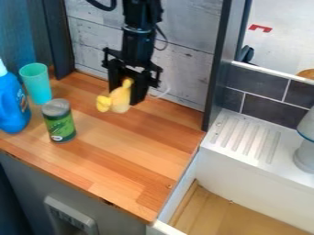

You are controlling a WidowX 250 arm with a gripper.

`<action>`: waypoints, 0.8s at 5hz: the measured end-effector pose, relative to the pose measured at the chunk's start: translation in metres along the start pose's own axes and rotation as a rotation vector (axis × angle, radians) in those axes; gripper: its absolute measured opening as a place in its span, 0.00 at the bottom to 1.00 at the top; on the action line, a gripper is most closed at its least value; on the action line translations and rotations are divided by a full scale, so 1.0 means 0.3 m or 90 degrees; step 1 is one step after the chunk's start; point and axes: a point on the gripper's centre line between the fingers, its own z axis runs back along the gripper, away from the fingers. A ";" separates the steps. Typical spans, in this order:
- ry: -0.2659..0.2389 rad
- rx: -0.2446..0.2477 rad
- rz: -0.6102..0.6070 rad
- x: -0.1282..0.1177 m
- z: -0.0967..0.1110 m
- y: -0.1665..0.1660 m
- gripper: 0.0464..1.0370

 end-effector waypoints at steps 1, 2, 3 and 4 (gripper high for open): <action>-0.018 -0.006 0.054 0.061 -0.060 0.052 0.58; 0.014 -0.046 0.098 0.150 -0.166 0.052 0.58; 0.028 -0.059 0.138 0.194 -0.226 0.062 0.58; 0.042 -0.058 0.152 0.201 -0.231 0.073 0.58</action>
